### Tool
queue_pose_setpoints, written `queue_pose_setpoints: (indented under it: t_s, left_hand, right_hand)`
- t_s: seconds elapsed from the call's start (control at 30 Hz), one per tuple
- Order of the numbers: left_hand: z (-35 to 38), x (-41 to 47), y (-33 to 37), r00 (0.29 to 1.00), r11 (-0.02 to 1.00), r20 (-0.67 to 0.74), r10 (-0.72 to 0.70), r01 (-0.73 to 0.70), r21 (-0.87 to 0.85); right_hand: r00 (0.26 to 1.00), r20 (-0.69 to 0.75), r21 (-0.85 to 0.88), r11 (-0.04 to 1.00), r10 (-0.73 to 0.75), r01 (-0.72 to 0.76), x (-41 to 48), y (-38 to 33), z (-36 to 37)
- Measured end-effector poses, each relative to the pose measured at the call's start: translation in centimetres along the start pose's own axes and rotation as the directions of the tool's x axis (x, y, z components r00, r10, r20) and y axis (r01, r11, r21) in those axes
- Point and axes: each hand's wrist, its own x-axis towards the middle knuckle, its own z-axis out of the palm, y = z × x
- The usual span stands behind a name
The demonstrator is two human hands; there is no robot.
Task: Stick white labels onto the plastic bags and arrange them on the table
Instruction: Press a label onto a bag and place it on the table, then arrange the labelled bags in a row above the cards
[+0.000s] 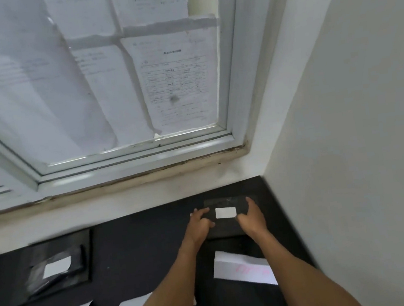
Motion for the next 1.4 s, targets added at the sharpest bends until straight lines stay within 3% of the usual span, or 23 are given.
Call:
queue_pose_setpoints:
  t_s: [0.3,0.5,0.77,1.0,1.27,1.4]
  left_hand:
    - [-7.4,-9.4,-4.8,1.000,0.999,-0.007,-0.009,0.010,0.040]
    - [-13.7,-16.7,-13.7,0.994,1.000,-0.107,-0.008,0.010,0.019]
    - [-18.5,-26.7,-26.7,0.977,0.992,-0.177,-0.117,0.105,-0.076]
    - [-20.0,-31.3,-30.5,0.966,0.998,-0.254,-0.054,0.042,-0.054]
    - [-21.3,-31.1,-31.4,0.931,0.988,-0.364,0.021,-0.075,-0.137]
    - [-21.5,-31.4,-32.0,0.947,0.994,-0.320,0.023,-0.055,-0.094]
  right_hand:
    - [0.993,0.068,-0.022,0.994,-0.101,0.103,-10.8,-1.8,6.1]
    - [0.982,0.100,-0.094,0.981,-0.159,0.169,-21.6,0.4,12.7]
    - [0.951,0.211,-0.137,0.957,-0.224,0.256,-33.8,5.8,22.9]
    - [0.935,0.326,-0.290,0.927,-0.139,0.239,-37.4,9.2,28.7]
    - [0.970,0.234,-0.372,0.915,-0.073,0.159,-36.2,9.5,30.1]
    - [0.983,0.181,-0.441,0.890,-0.035,0.112,-35.8,9.5,30.6]
